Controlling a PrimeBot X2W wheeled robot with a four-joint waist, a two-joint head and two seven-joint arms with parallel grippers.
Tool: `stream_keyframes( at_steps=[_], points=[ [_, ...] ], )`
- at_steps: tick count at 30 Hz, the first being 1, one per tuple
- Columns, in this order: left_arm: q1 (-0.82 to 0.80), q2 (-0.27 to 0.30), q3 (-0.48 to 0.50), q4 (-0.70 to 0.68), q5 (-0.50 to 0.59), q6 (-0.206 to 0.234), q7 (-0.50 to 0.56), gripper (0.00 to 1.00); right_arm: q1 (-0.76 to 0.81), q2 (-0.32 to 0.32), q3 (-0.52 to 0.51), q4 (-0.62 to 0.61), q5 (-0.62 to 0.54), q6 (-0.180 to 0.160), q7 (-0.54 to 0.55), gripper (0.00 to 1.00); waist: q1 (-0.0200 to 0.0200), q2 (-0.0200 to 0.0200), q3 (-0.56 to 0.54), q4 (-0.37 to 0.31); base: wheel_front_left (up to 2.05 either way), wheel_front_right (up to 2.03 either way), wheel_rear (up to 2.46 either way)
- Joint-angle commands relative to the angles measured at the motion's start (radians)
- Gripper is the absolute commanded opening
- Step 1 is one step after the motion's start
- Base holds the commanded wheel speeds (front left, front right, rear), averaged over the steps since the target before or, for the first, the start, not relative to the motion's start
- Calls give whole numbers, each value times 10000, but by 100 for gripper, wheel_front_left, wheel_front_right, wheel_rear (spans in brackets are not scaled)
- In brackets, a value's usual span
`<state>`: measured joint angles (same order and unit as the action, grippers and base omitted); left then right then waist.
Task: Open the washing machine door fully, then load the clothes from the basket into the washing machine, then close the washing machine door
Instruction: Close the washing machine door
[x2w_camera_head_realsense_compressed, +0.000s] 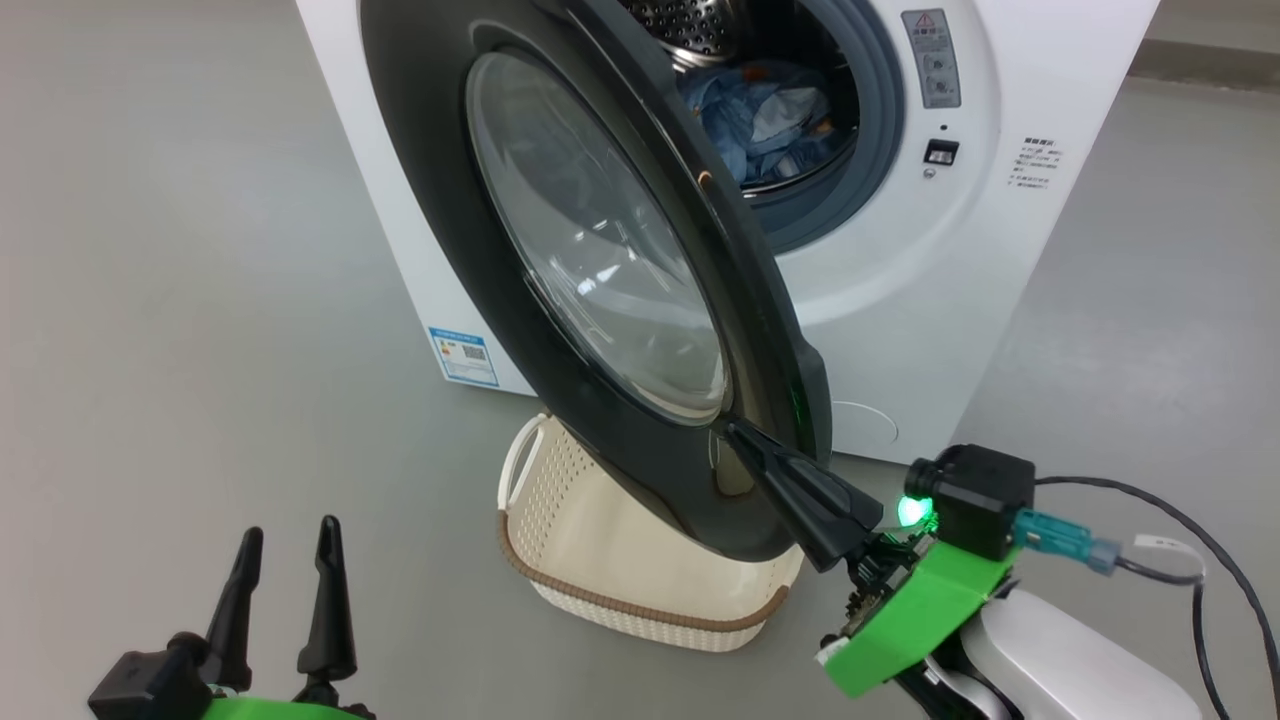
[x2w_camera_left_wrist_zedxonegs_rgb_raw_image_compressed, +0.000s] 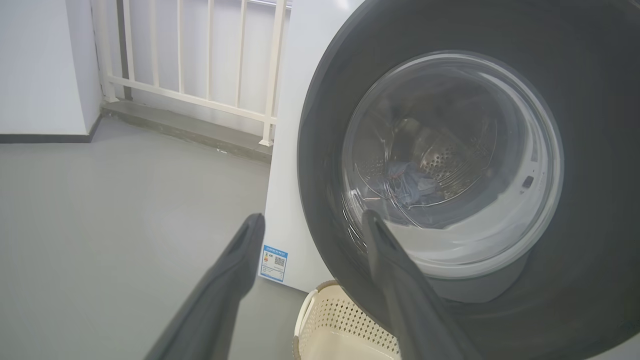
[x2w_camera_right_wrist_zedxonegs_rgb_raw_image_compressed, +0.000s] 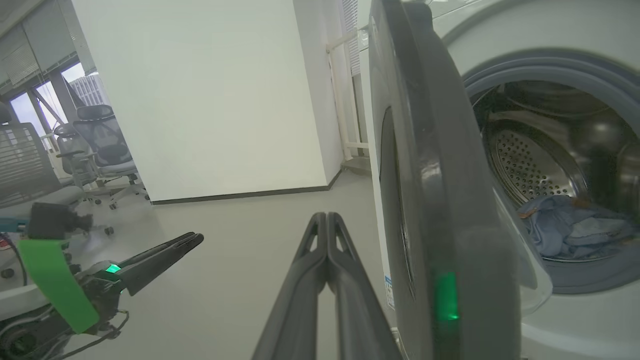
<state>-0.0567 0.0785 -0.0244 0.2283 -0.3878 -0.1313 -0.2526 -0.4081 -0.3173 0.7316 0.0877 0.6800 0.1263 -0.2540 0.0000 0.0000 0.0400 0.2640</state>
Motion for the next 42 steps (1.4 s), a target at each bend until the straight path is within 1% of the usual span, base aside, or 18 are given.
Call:
stream_keyframes(
  at_steps=[1,4,6,8,13,16,21,28,32,42],
  points=[
    [-234,124,311,-245,-94,6,-91,100,-321,-24,221,43,101,44,-78,0,0,0,156,84,0,0,0],
    [-327,75,267,-238,-107,6,-91,100,-685,-167,785,717,231,44,-78,0,0,0,330,210,0,0,0],
    [-351,58,262,-233,-116,6,-91,100,-784,-182,915,862,319,44,-78,0,0,0,381,251,0,0,0],
    [-409,9,245,-199,-155,6,-91,100,-1087,-352,1433,1430,565,44,-78,0,0,0,544,400,0,0,0],
    [-509,-30,204,-219,-169,6,-91,100,-1254,-579,1453,1973,709,44,-78,0,0,0,782,554,0,0,0],
    [-607,-57,175,-269,-167,6,-91,100,-1295,-880,1390,2258,729,44,-78,0,0,0,1062,627,0,0,0],
    [-774,-90,149,-356,-158,6,-91,100,-1584,-1189,985,2342,709,44,-78,0,0,0,1569,629,0,0,0],
    [-1248,-144,-25,-514,-124,6,-91,100,-2347,-1690,-350,2467,589,44,-78,0,0,0,2436,619,0,0,0],
    [-1448,-168,-99,-523,-131,6,-91,100,-2762,-1910,-927,2536,556,44,-78,0,0,0,2780,624,0,0,0],
    [-2021,-171,-181,-748,-97,6,-91,100,-4362,-2323,-1622,2855,579,44,-78,0,0,0,3773,738,0,0,0]
  ],
)
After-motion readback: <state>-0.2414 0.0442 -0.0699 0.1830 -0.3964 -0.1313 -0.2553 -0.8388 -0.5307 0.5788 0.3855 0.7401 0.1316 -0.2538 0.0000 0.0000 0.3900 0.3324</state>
